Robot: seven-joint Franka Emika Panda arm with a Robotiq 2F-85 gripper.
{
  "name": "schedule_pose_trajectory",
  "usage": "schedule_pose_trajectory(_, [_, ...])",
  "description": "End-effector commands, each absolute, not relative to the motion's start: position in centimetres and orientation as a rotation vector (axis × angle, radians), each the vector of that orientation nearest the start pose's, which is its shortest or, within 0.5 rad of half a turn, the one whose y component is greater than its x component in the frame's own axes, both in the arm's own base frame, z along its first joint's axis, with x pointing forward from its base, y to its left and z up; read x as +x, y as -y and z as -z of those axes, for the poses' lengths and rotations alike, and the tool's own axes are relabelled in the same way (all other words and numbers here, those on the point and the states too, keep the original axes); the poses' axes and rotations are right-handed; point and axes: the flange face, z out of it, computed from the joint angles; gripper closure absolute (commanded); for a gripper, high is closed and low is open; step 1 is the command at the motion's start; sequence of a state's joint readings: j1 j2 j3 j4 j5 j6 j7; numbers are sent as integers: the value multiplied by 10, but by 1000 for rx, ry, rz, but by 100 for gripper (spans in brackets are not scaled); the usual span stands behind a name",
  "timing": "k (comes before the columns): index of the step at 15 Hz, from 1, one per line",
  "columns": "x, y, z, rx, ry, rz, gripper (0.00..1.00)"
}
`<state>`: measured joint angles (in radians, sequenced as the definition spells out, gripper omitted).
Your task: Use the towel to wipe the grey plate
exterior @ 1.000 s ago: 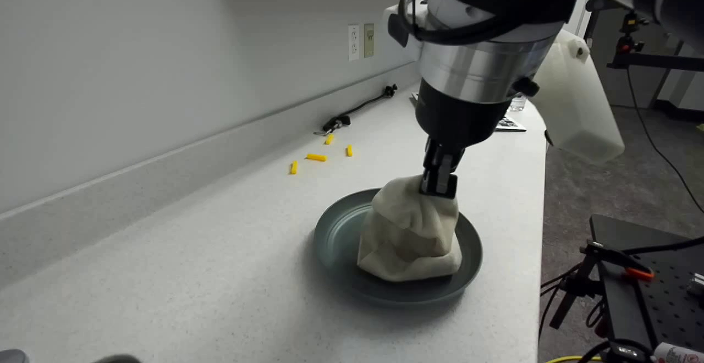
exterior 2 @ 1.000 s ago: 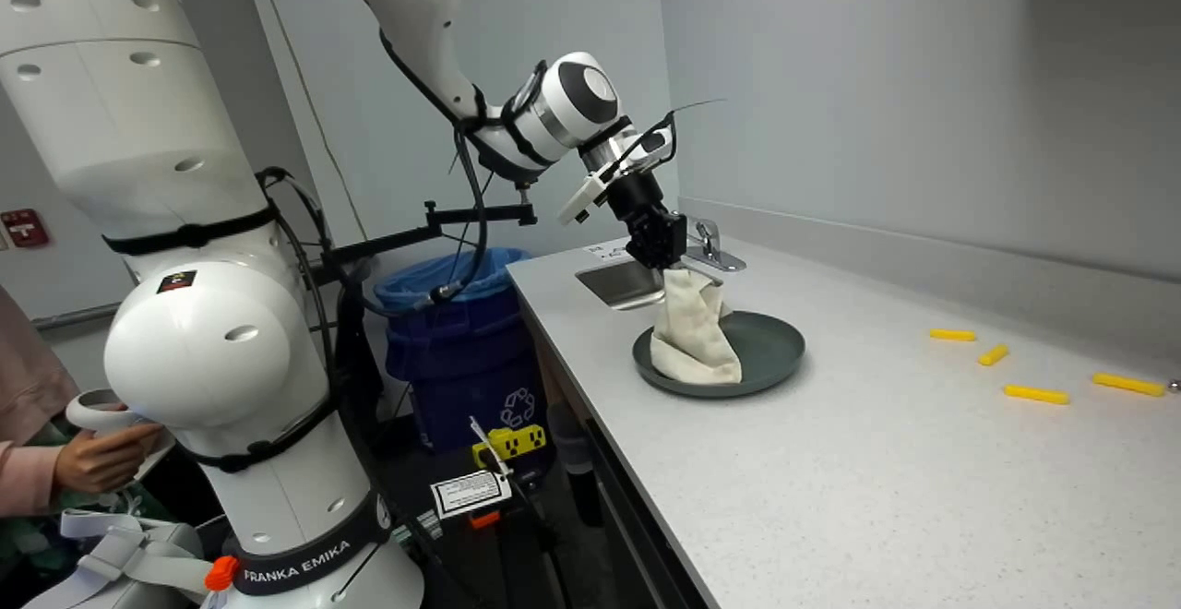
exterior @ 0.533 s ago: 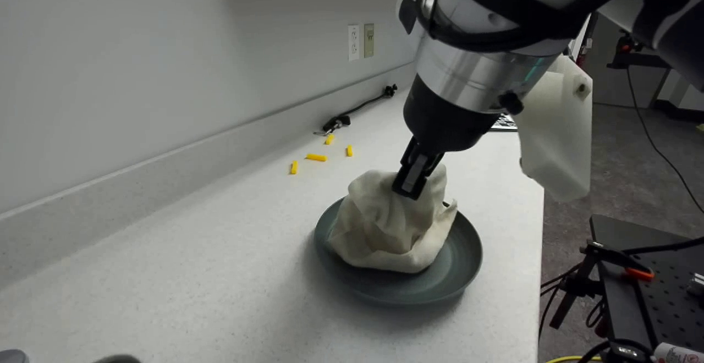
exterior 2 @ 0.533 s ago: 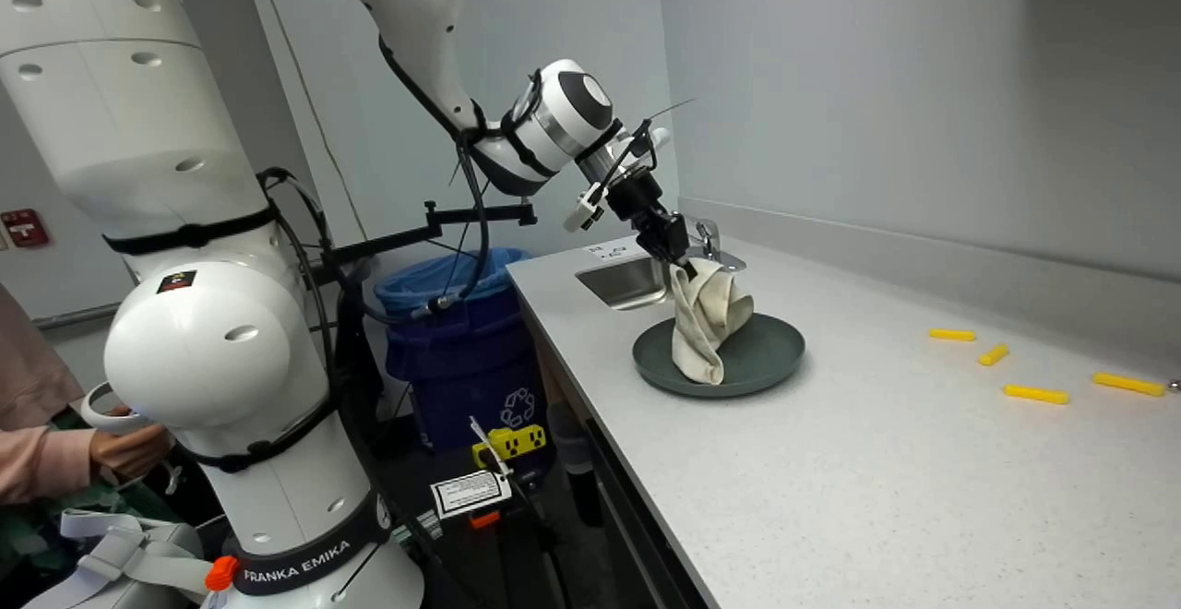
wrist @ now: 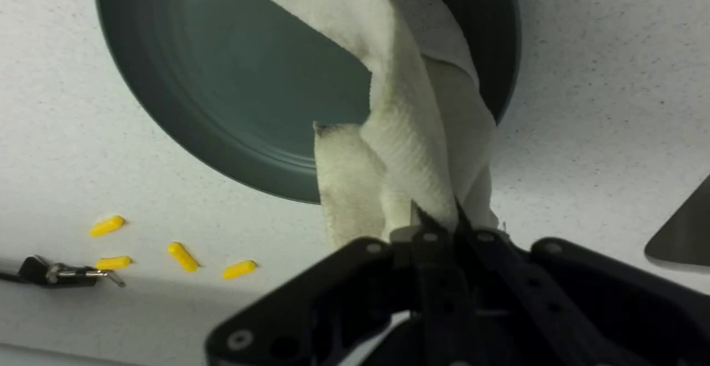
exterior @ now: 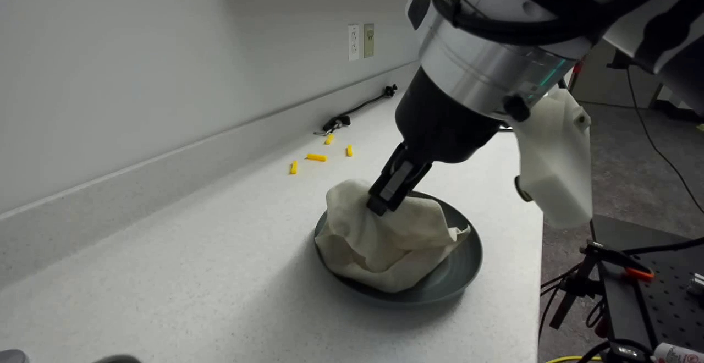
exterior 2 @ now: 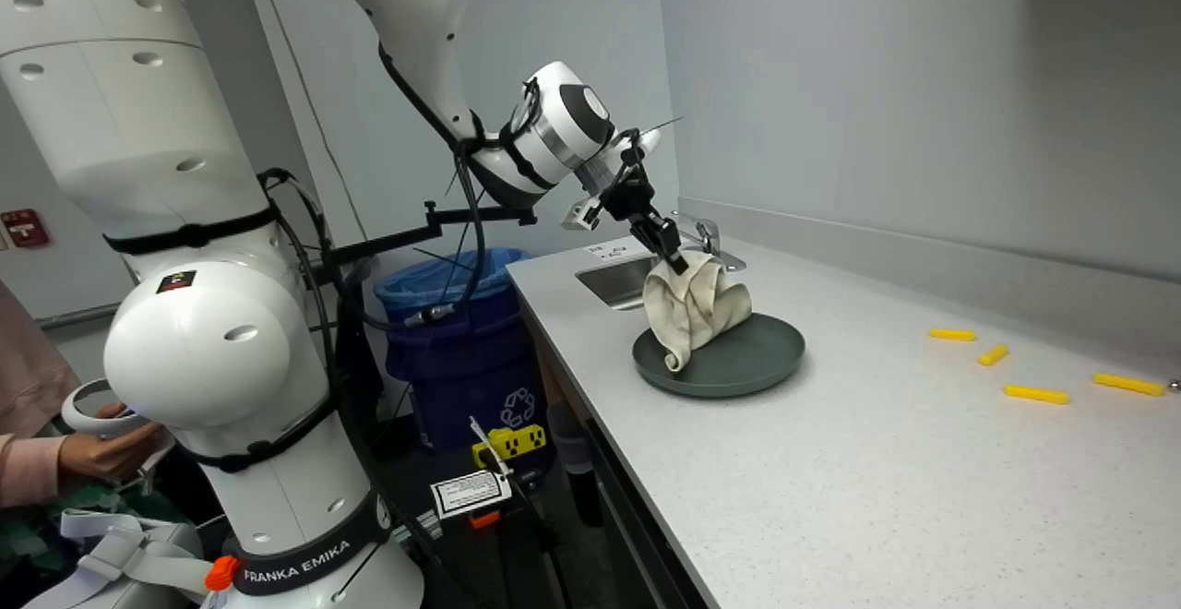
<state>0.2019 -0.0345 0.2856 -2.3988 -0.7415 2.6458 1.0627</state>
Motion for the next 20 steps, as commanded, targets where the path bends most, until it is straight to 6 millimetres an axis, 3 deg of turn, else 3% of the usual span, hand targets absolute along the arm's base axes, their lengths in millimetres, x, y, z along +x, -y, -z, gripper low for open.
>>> schedule_pose_trajectory(1, [437, -252, -348, -3112, 145, 825, 99])
schedule_pose_trajectory(5, [434, -257, -344, -3113, 122, 804, 95])
schedule_pose_trajectory(10, [433, -257, -342, -3110, 124, 799, 95])
schedule_pose_trajectory(11, [433, -257, -342, -3110, 124, 799, 99])
schedule_pose_trajectory(12, [465, -261, -366, -3117, 114, 801, 99])
schedule_pose_trajectory(14, [485, -244, -371, -3182, 65, 823, 99])
schedule_pose_trajectory(17, [517, -208, -369, -3295, -60, 816, 99])
schedule_pose_trajectory(20, [530, -186, -361, -3347, -166, 702, 99])
